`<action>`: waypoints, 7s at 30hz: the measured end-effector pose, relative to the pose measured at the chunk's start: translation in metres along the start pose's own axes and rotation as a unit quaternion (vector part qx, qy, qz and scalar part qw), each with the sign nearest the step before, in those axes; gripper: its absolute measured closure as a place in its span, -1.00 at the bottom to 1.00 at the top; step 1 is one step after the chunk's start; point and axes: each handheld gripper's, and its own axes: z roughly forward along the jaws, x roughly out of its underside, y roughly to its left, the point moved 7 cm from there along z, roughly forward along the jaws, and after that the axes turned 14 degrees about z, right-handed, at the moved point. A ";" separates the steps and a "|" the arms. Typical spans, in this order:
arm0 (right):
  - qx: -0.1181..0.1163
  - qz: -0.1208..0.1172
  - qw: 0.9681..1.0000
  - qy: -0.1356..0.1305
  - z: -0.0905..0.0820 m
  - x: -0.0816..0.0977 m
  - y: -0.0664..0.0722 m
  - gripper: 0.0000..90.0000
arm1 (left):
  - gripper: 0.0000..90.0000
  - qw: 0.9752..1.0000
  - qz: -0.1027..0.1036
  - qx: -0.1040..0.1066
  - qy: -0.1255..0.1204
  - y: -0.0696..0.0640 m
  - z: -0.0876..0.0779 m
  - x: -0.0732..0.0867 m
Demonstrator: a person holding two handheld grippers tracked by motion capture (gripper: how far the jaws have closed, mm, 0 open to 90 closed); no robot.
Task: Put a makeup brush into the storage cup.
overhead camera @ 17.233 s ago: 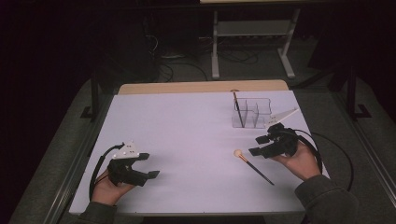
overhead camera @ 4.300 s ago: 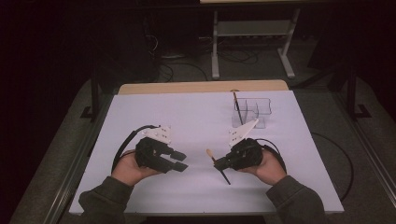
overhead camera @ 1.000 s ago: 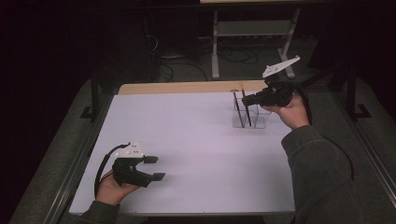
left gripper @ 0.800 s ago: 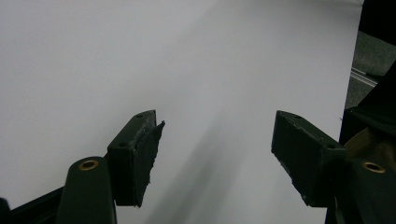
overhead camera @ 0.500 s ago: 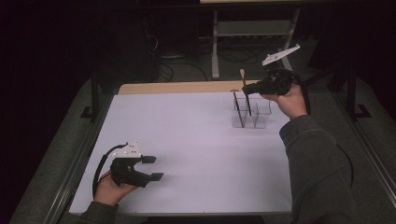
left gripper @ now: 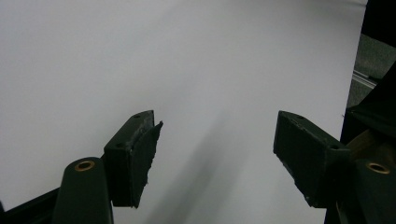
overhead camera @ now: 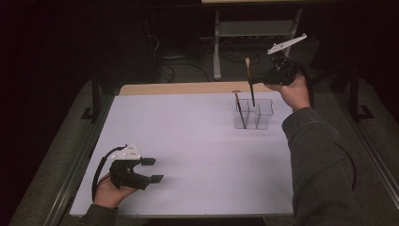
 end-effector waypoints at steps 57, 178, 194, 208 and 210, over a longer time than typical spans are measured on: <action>0.039 0.054 0.997 -0.031 0.020 0.021 -0.038 0.85 | -0.37 1.000 -0.008 0.002 -0.008 0.001 -0.002 0.000; 0.063 0.101 0.993 -0.005 0.052 0.096 -0.062 0.66 | -0.37 1.000 -0.020 0.001 -0.012 0.004 -0.001 0.003; 0.050 0.099 0.994 -0.017 0.040 0.097 -0.057 0.46 | -0.37 1.000 -0.018 -0.005 -0.012 0.006 -0.003 0.003; 0.048 0.089 0.995 -0.024 0.029 0.102 -0.047 0.21 | -0.39 1.000 -0.019 -0.011 -0.013 0.005 -0.004 0.005; 0.048 0.089 0.995 -0.026 0.027 0.103 -0.046 0.18 | -0.39 1.000 -0.019 -0.012 -0.012 0.005 -0.004 0.005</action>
